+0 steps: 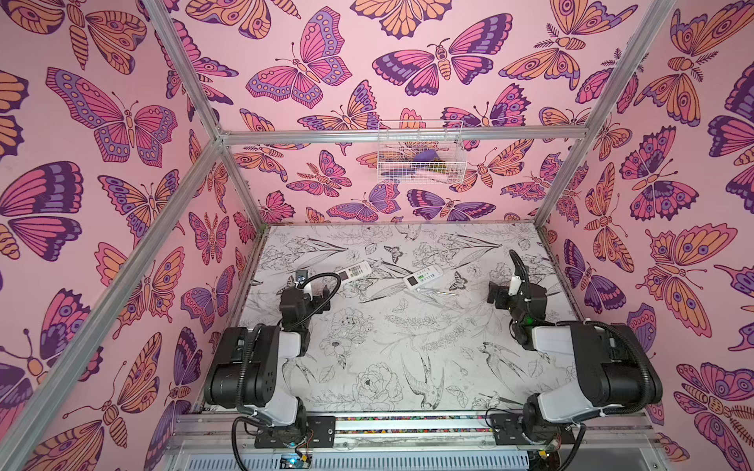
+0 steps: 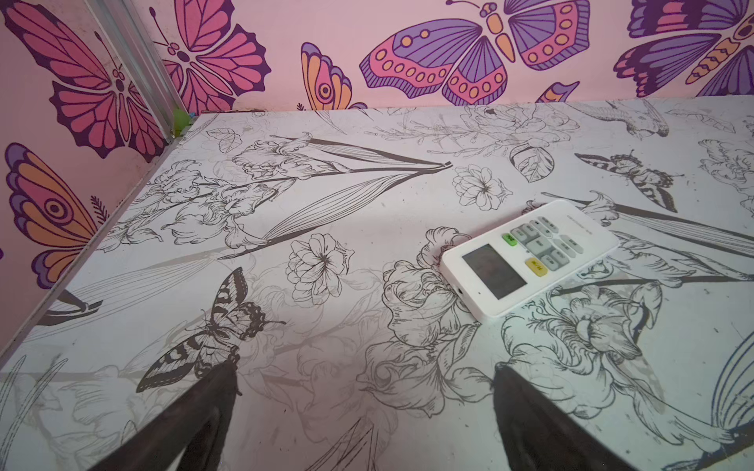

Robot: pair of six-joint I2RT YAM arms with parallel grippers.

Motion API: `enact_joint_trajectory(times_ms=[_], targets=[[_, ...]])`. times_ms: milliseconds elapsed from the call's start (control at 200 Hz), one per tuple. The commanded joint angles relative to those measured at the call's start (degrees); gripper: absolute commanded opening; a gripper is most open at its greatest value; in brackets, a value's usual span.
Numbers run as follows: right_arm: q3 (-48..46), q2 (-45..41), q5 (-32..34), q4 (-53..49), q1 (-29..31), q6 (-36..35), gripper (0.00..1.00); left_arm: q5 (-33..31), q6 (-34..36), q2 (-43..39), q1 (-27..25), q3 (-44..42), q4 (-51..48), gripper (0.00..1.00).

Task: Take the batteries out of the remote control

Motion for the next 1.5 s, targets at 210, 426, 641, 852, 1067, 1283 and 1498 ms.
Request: enact_joint_trajectory(times_ms=[210, 426, 641, 852, 1067, 1283, 1498], targets=[[-0.4, -1.0, 0.2, 0.5, 0.5, 0.0, 0.99, -0.6, -0.8, -0.2, -0.1, -0.5, 0.9, 0.99], [-0.4, -1.0, 0.3, 0.5, 0.5, 0.0, 0.99, -0.9, -0.5, 0.0, -0.2, -0.7, 1.7, 0.99], [-0.3, -1.0, 0.4, 0.3, 0.5, 0.2, 0.99, -1.0, -0.5, -0.2, -0.3, -0.7, 1.3, 0.99], [-0.3, -1.0, 0.3, 0.3, 0.5, 0.1, 0.99, -1.1, -0.8, -0.6, -0.4, -0.5, 0.0, 0.99], [4.3, -9.1, 4.1, -13.4, 1.1, 0.5, 0.99, -2.6, -1.2, -6.2, -0.4, 8.6, -21.7, 0.99], [15.3, -14.5, 5.7, -37.2, 6.5, 14.6, 1.00, 4.3, 5.0, -8.9, -1.0, 27.8, -50.2, 0.99], [27.2, -8.9, 11.9, -56.7, 26.0, 25.5, 1.00, 4.1, -5.4, -17.5, -1.7, 33.4, -68.5, 0.99]])
